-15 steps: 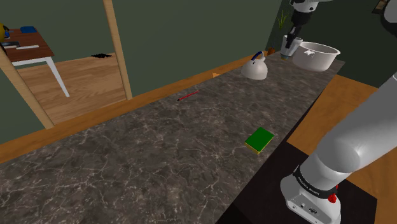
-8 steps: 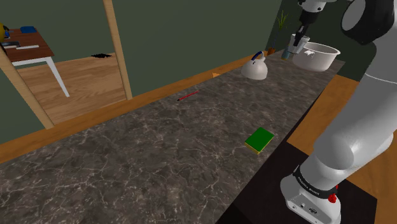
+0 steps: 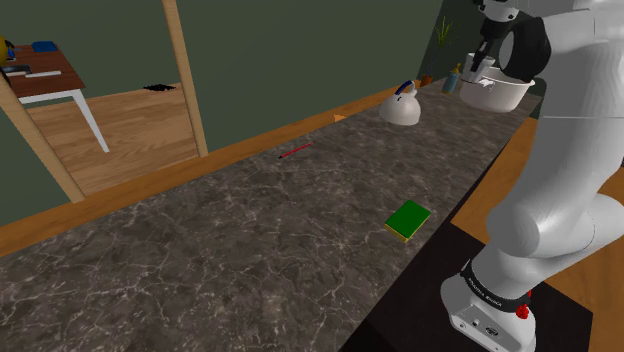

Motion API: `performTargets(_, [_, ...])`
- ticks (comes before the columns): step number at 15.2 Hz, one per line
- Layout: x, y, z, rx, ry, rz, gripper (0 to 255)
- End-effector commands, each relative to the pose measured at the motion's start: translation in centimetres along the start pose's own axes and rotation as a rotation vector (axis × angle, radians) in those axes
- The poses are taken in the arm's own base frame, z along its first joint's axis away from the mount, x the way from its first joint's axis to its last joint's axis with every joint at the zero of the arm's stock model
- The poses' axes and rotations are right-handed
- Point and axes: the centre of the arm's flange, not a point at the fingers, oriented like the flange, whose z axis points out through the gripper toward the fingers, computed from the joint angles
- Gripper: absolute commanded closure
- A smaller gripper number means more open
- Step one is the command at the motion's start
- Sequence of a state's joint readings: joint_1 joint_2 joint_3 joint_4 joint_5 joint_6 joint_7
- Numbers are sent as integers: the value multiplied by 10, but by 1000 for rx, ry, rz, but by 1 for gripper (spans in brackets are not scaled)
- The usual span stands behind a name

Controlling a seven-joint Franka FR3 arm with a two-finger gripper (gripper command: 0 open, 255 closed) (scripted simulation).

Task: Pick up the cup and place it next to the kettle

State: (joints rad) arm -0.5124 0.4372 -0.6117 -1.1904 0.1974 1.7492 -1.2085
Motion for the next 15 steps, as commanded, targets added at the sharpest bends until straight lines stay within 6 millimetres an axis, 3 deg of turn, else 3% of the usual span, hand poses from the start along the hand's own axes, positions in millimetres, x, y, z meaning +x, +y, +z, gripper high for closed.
performTargets(1, [-2,1,9,0,1,-1,255])
performTargets(15, [-4,-13,81,0,1,-1,255])
